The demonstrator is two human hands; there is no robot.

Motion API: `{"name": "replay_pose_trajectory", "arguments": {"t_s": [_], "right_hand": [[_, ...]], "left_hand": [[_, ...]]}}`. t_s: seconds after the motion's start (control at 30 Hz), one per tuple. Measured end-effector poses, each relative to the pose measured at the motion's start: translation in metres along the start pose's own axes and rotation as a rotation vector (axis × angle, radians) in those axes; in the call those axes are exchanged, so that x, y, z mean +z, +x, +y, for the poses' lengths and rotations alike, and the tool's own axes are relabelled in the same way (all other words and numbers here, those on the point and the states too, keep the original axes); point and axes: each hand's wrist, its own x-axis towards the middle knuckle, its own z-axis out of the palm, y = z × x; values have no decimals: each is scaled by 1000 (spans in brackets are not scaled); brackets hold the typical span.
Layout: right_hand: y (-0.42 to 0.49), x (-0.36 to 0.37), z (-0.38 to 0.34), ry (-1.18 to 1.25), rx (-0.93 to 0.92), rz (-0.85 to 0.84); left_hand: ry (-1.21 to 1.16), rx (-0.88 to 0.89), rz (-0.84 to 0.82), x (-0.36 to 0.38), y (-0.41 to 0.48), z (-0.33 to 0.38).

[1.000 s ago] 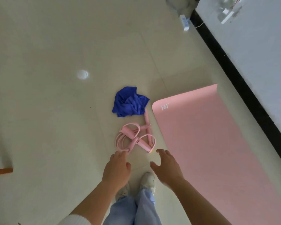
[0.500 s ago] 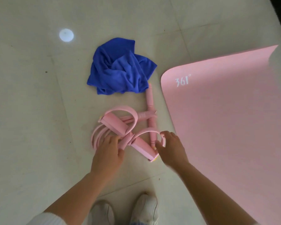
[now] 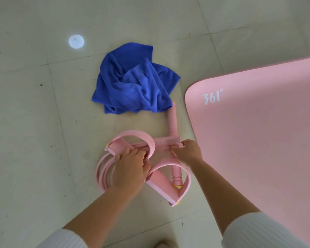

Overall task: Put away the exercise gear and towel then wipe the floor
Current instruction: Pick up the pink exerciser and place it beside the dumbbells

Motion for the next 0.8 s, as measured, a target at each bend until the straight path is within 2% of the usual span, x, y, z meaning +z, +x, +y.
{"name": "replay_pose_trajectory", "arguments": {"t_s": [0.17,0.3,0.47,0.67,0.8], "right_hand": [[-52,-34,-15,112,-16,-50],[-123,-70,-32,294,-1,-56],[-245,-146,-56,512,-2,74],[-411,-245,-62,740,41,204],[-529,-300,-54,868,60,337]], "left_hand": [[-216,12,0,-54,-18,15],[-365,4,-101,-113,-55,38],[-432,12,-86,-226,-116,100],[-906,-205,-318,-362,-185,185],[-933,-91,-436,-456,-242,252]]}}
